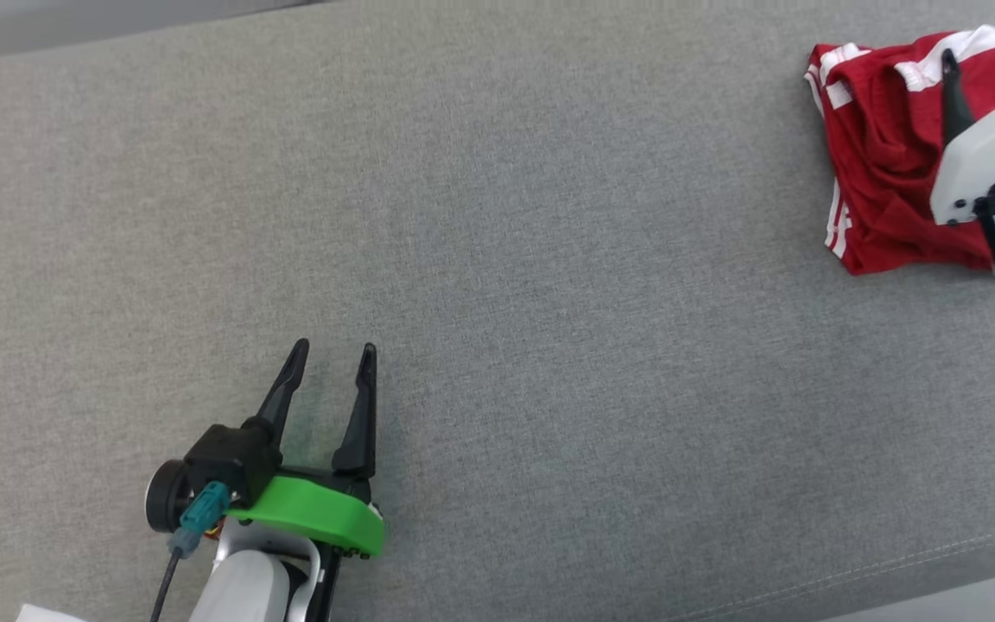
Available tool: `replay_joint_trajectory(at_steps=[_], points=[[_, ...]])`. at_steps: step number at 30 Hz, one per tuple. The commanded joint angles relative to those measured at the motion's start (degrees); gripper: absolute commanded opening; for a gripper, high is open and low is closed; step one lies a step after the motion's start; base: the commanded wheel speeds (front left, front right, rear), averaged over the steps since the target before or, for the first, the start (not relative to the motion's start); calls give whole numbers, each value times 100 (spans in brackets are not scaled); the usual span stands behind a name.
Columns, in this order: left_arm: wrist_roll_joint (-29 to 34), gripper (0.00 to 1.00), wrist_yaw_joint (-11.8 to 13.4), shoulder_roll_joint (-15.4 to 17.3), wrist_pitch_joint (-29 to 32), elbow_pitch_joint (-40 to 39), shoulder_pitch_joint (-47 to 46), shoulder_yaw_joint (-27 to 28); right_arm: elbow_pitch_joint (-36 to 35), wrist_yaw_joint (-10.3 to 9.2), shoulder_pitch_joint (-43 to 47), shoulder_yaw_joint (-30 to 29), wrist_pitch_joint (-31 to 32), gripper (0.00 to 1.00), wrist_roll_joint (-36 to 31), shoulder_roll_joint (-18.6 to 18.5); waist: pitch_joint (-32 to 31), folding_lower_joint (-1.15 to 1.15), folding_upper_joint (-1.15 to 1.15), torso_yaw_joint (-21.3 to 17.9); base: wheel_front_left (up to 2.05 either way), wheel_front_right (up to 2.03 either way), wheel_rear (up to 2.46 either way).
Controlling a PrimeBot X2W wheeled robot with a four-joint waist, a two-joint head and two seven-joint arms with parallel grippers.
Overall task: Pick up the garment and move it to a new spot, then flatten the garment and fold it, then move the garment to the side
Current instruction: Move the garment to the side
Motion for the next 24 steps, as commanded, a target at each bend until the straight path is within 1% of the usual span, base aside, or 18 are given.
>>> replay_joint_trajectory(at_steps=[1,7,12,18,24], points=[[-37,100,-27,24,-15,-3,92,71,23,-10,-31,77,-78,100,-31,50,-270,0,0,15,0,0,0],[-187,100,-13,19,-15,-49,222,454,-73,-10,222,379,-262,100,40,393,-821,0,0,173,0,0,0],[-200,100,19,17,-14,-16,369,779,-365,-10,678,479,-322,100,245,782,-1233,0,0,362,0,0,0],[-166,100,17,12,-15,-41,634,1006,-1249,-10,1661,476,-327,100,527,1155,-1542,0,0,608,0,0,0],[-266,100,4,6,-15,54,1017,1021,-2196,-10,2944,525,-328,100,708,1303,-1827,0,0,790,0,0,0]])
